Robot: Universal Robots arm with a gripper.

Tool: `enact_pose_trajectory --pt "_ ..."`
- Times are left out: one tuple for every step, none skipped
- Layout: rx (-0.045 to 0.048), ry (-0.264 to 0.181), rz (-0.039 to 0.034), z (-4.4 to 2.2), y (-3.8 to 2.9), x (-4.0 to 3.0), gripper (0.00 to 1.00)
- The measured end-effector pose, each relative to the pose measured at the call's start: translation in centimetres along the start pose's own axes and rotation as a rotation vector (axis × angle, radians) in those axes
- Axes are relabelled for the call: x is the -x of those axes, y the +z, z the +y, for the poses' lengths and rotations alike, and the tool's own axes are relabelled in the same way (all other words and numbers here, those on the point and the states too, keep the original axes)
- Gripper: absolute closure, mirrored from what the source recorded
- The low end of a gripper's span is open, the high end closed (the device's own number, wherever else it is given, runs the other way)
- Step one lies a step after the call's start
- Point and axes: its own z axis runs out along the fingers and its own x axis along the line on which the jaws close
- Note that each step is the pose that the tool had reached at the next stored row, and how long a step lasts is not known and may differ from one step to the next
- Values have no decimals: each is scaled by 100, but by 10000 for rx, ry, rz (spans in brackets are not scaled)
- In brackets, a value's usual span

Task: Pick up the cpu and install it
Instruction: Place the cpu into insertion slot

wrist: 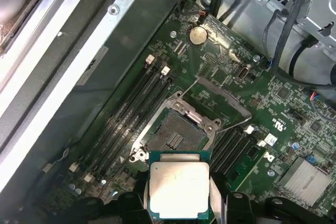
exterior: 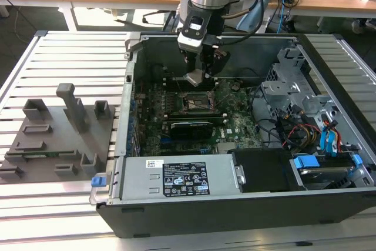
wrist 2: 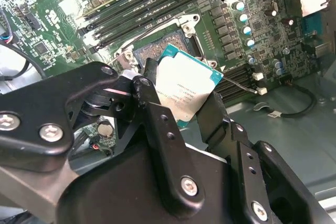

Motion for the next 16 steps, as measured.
enact_pose_trajectory --pt "-1 44 2 0 0 0 45" --pt "-3 98 5 0 0 0 45" --pt "-6 153 6 0 0 0 45" --pt "-8 199 9 0 0 0 45" --pt "-11 278 11 0 0 0 45" --pt "-14 358 14 0 0 0 45" --pt "-17 434 18 0 1 0 45" --pt "-21 524 21 0 0 0 45" --pt "-23 573 23 0 0 0 45" --pt "-25 616 25 0 1 0 45" --pt "-29 728 30 0 1 0 45" --pt "-31 806 34 0 1 0 45" --pt "-33 854 36 0 1 0 45" --pt "-35 901 38 0 1 0 45" --pt "-38 958 40 0 1 0 45" --pt "-39 1008 42 0 1 0 45"
